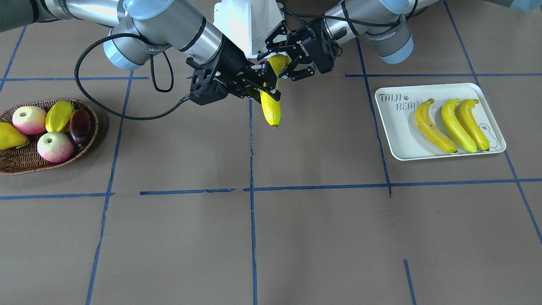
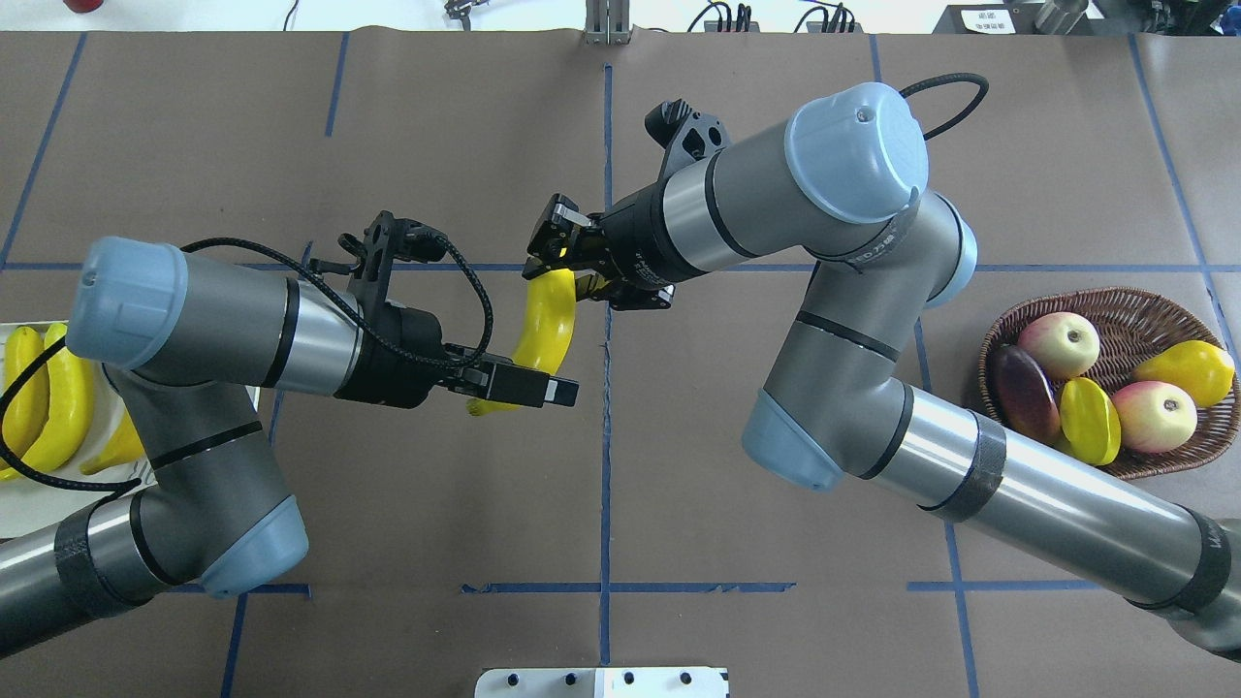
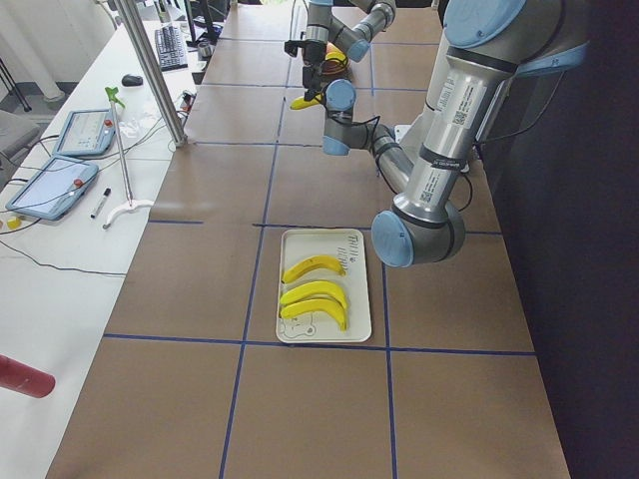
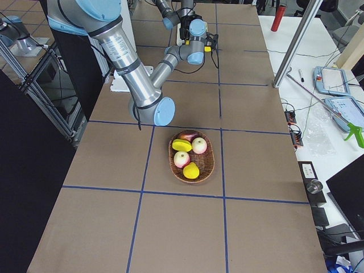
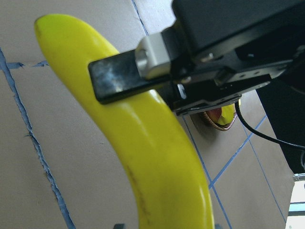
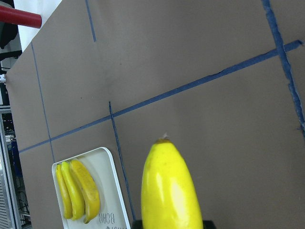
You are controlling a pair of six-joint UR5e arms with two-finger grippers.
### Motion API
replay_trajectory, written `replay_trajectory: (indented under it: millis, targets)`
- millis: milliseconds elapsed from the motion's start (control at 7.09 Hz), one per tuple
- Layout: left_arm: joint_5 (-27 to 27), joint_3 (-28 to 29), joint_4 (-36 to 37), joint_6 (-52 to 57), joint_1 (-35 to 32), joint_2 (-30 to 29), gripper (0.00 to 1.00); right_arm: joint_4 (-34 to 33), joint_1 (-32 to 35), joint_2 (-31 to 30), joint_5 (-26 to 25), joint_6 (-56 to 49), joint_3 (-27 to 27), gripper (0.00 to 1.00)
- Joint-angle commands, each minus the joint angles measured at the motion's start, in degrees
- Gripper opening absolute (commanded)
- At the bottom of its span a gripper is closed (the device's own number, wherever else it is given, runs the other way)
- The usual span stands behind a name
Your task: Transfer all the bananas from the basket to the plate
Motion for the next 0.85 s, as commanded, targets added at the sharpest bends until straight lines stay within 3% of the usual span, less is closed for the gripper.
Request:
replay_trajectory:
  millis: [0,282,423,705]
  targets:
    - [0.0,0.03,0.0,0.0,0.0,0.03,0.66,0.0,-0.35,-0.21,-0.07,-0.09,-0.08,0.06]
    - [0.0,0.03,0.0,0.0,0.0,0.12,0.62,0.0,-0.35,-0.3,0.02,-0.09,-0.08,0.07]
    - [0.0,0.11,0.0,0.09,0.0,0.21,0.46,0.0,-0.44,-0.39,0.02,-0.09,-0.08,0.08]
    - [0.0,0.11,0.0,0.18,0.0,0.3,0.27,0.0,-0.35,-0.39,0.02,-0.09,-0.08,0.11]
